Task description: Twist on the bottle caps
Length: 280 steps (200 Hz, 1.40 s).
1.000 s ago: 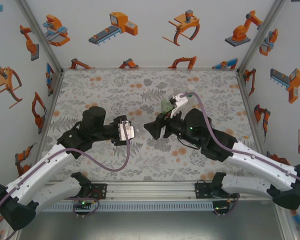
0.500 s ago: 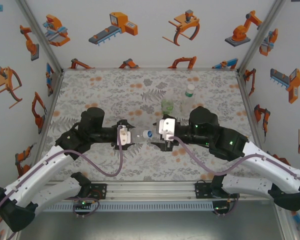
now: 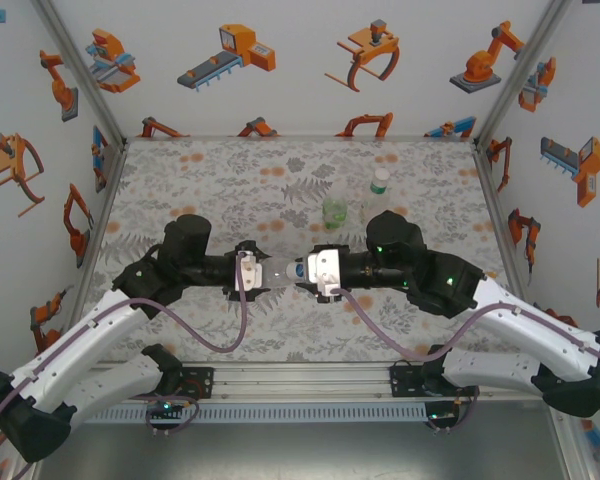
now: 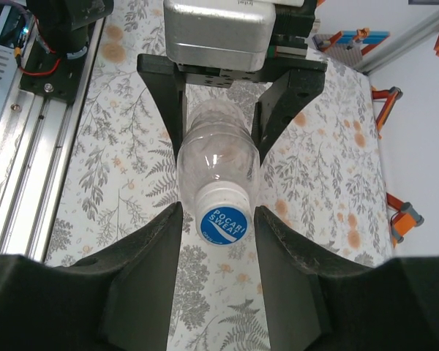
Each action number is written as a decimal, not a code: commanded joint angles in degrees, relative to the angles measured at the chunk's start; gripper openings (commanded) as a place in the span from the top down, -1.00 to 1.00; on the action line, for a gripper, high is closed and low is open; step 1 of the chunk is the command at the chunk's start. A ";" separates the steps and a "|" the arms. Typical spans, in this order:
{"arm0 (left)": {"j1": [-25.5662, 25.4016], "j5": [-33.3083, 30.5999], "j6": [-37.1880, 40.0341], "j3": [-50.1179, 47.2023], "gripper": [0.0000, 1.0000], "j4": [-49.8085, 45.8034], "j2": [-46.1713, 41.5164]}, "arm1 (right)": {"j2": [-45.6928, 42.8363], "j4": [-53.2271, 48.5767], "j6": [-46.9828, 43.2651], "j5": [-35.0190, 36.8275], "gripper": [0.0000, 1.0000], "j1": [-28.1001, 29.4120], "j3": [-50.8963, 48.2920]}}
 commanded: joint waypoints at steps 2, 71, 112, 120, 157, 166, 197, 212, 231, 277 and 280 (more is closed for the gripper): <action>-0.15 2.36 1.03 0.66 1.00 -0.47 0.17 | 0.16 1.89 -0.93 -0.65 0.10 -0.09 -0.28; -0.17 2.29 1.04 0.66 1.00 -0.64 -0.18 | 1.12 1.52 -0.75 1.30 0.04 -0.12 -0.43; -0.10 2.22 1.05 0.66 1.00 -0.73 -0.23 | 1.66 0.97 -0.66 0.94 0.05 -0.12 -0.41; -0.17 2.18 1.05 0.66 1.00 -0.74 -0.21 | 1.75 0.92 -0.66 1.02 0.05 -0.17 -0.37; -0.14 2.16 1.05 0.64 1.00 -0.73 -0.26 | 1.99 0.84 -0.15 1.68 0.07 -0.17 -0.54; -0.15 2.16 1.12 0.66 1.00 -0.73 -0.24 | 2.01 0.81 0.10 2.30 0.07 -0.17 -0.48; -0.15 2.14 1.14 0.66 1.00 -0.73 -0.44 | 2.19 0.90 0.93 3.05 0.07 -0.12 -0.63; -0.18 2.16 1.12 0.66 1.00 -0.73 -0.44 | 2.27 0.92 1.51 2.97 0.09 -0.11 -0.66; -0.15 2.16 1.12 0.66 1.00 -0.73 -0.44 | 2.27 1.32 2.35 2.79 0.18 -0.12 -0.88; -0.19 1.35 0.88 0.66 1.00 -0.40 -0.44 | 1.84 4.42 8.76 3.93 0.84 -0.15 -2.31; -0.17 1.17 0.78 0.66 1.00 -0.34 -0.52 | 1.77 4.98 9.53 4.26 0.93 -0.17 -2.50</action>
